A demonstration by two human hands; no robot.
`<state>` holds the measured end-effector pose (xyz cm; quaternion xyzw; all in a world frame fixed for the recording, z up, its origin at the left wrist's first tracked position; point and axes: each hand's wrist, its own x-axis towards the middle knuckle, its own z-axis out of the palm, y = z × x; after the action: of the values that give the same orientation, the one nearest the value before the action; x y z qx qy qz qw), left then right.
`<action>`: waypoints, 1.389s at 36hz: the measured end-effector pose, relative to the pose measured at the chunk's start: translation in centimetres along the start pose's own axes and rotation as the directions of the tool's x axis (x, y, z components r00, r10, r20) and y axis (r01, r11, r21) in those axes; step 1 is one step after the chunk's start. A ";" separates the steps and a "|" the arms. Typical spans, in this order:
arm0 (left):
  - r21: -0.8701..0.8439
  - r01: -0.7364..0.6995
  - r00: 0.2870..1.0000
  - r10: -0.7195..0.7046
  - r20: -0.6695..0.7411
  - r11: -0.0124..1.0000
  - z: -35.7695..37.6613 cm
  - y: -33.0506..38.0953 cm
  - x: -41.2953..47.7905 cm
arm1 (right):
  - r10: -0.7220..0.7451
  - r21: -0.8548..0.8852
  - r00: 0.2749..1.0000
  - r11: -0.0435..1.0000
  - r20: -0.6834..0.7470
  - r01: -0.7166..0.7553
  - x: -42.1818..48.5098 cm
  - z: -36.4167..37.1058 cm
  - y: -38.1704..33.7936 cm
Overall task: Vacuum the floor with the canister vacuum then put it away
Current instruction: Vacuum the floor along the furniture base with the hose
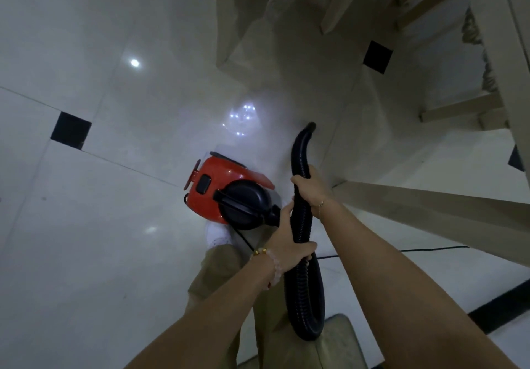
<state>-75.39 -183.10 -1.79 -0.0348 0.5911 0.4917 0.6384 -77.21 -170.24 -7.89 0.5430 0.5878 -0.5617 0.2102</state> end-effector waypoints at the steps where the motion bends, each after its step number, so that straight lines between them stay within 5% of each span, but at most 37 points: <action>1: -0.010 0.005 1.000 -0.005 -0.013 1.000 0.1 -0.3 -0.1 | -0.010 -0.009 1.000 1.000 0.029 0.010 -0.2 0.1 0.0; 10: 0.017 0.012 0.998 -0.011 -0.066 1.000 1.5 -1.6 -0.1 | -0.036 -0.001 0.994 0.999 0.108 0.036 -0.8 -0.4 0.8; 25: 0.249 0.043 0.999 -0.050 0.021 0.967 3.8 0.5 1.9 | 0.163 0.232 0.979 0.964 -0.126 -0.131 0.6 -4.8 3.2; 43: 0.164 0.055 0.991 -0.033 -0.133 0.985 5.4 -2.1 -1.7 | 0.049 0.052 0.968 0.997 0.246 -0.063 -3.1 -3.0 2.4; 50: 0.200 0.050 0.995 -0.032 -0.095 0.978 5.3 -1.1 -0.7 | 0.051 0.066 0.980 0.996 0.192 -0.065 -2.5 -4.1 2.0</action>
<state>-70.69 -180.80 -0.27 -0.0043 0.6657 0.4137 0.6210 -73.21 -168.08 -5.45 0.5111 0.5282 -0.6254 0.2620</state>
